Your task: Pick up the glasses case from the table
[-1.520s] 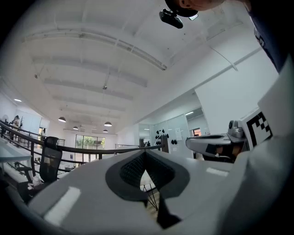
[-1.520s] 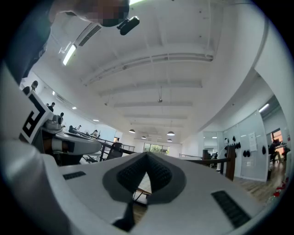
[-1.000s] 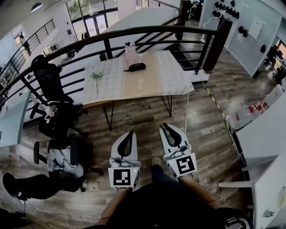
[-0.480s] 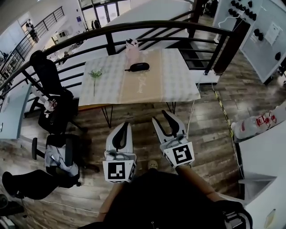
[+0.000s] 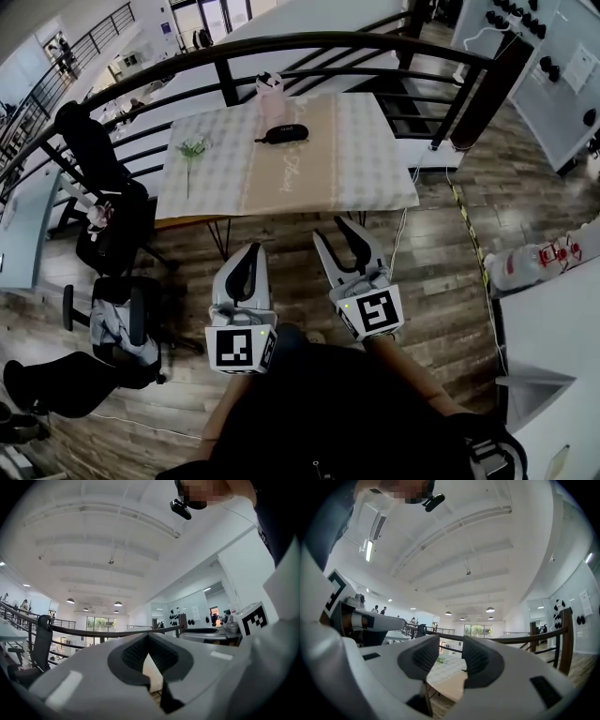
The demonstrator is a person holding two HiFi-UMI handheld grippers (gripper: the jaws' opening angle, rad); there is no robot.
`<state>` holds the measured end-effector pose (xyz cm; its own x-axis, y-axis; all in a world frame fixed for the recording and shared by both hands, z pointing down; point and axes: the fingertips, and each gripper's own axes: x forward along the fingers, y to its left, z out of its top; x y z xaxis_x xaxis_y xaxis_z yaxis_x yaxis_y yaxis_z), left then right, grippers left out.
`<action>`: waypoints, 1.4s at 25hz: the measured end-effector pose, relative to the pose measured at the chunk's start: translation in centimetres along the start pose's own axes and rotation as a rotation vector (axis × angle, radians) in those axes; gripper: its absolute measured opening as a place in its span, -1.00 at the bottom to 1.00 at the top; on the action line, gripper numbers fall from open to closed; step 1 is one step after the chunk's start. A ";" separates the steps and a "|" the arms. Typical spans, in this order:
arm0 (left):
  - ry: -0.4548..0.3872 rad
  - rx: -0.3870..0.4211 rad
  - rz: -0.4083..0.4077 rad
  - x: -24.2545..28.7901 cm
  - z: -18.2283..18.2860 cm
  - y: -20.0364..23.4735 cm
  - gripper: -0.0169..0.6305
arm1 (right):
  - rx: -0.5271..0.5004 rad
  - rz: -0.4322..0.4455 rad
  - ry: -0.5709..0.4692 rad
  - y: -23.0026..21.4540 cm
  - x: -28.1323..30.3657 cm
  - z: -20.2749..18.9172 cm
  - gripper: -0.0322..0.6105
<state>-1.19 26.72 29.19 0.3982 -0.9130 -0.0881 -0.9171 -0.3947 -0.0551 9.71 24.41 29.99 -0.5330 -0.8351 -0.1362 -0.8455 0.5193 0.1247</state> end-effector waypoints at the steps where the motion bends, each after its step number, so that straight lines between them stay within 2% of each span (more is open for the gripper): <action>1: 0.002 -0.002 0.001 0.2 -0.1 0.0 -0.91 | -0.002 0.002 0.004 -0.2 0.1 -0.1 -0.52; 12: 0.009 -0.025 -0.011 4.3 -1.7 1.6 -0.91 | -0.040 0.001 0.023 -2.0 3.3 -1.6 -0.52; 16: -0.005 -0.025 -0.037 7.9 -2.4 3.1 -0.91 | -0.066 -0.009 -0.002 -3.3 6.1 -1.9 -0.52; 19: 0.001 -0.029 -0.054 11.5 -2.8 4.5 -0.91 | -0.077 -0.008 -0.003 -4.7 9.1 -2.8 -0.52; 24: -0.018 0.024 -0.091 18.1 -2.7 7.1 -0.91 | -0.053 -0.023 -0.004 -8.1 15.8 -4.3 -0.52; 35: 0.036 -0.001 -0.151 32.2 -5.8 15.6 -0.91 | -0.068 -0.040 0.081 -13.8 30.7 -9.1 -0.52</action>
<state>-2.74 -9.43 31.30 0.5311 -0.8462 -0.0435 -0.8467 -0.5281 -0.0643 5.36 -10.02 33.03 -0.4923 -0.8681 -0.0631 -0.8603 0.4742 0.1873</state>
